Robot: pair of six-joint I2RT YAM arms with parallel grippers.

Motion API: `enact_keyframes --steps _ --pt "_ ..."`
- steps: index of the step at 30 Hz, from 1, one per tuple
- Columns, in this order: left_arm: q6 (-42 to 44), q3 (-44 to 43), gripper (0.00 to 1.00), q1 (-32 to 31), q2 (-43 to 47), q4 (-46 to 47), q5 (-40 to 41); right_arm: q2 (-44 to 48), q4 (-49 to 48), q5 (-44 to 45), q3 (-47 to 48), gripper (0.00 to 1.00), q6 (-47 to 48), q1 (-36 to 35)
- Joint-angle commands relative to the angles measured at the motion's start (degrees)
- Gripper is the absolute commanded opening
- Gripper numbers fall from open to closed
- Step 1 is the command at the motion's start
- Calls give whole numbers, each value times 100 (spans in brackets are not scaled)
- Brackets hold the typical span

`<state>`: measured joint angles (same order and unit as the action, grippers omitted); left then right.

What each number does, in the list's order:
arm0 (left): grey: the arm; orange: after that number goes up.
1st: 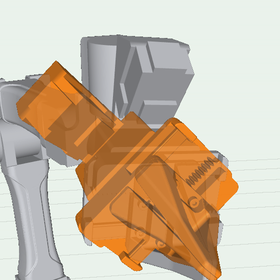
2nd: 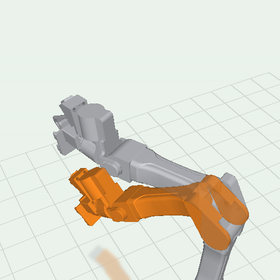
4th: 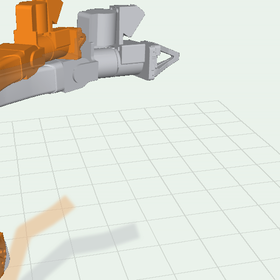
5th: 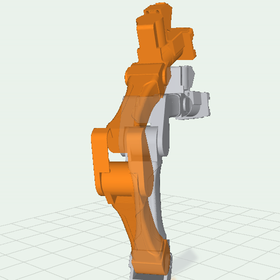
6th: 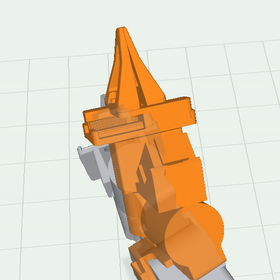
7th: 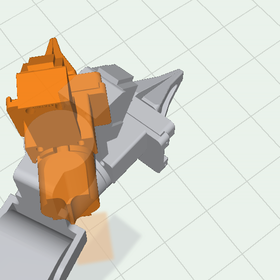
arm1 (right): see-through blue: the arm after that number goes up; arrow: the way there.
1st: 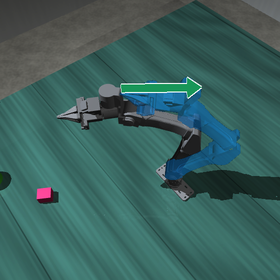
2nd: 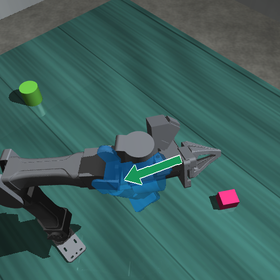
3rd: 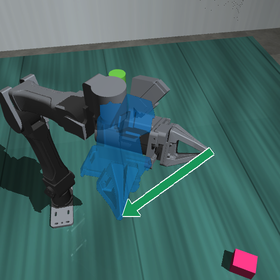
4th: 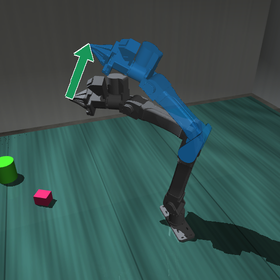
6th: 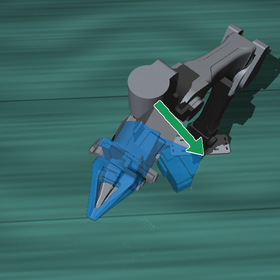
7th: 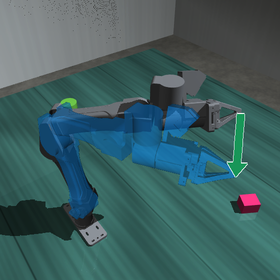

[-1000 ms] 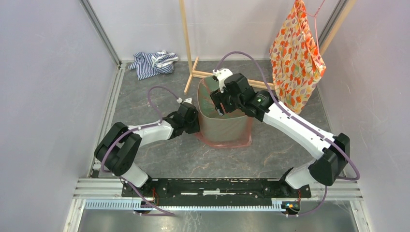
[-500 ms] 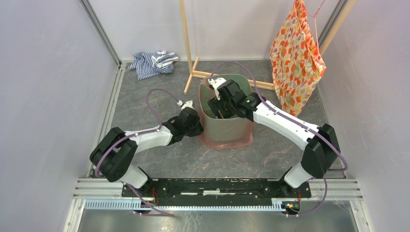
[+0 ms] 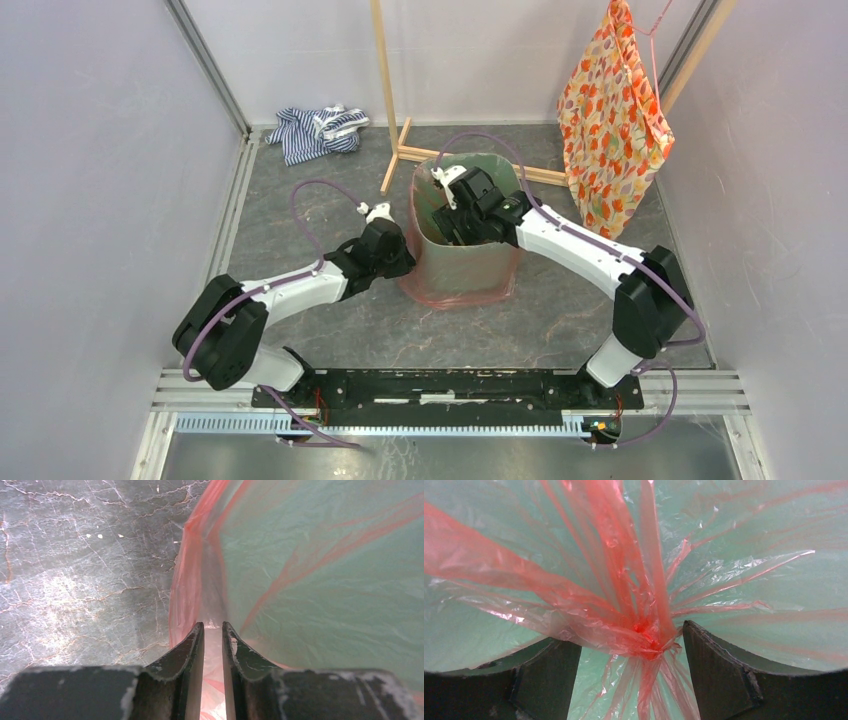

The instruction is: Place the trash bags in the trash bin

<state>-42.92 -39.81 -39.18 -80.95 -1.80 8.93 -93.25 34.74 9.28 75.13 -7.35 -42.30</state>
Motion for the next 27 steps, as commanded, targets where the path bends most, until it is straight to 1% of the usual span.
enact_keyframes --steps 1,13,23,27 --pt "257 -163 26 33 -7 152 45 -135 -141 49 11 79 87 21" --pt "362 -229 21 33 -373 344 21 -298 -327 314 -210 78 181 17" --pt "367 -206 20 33 -547 530 -92 -488 -425 229 -289 77 313 26" --pt "413 -239 19 33 -589 532 -112 -599 -282 97 -102 77 572 37"
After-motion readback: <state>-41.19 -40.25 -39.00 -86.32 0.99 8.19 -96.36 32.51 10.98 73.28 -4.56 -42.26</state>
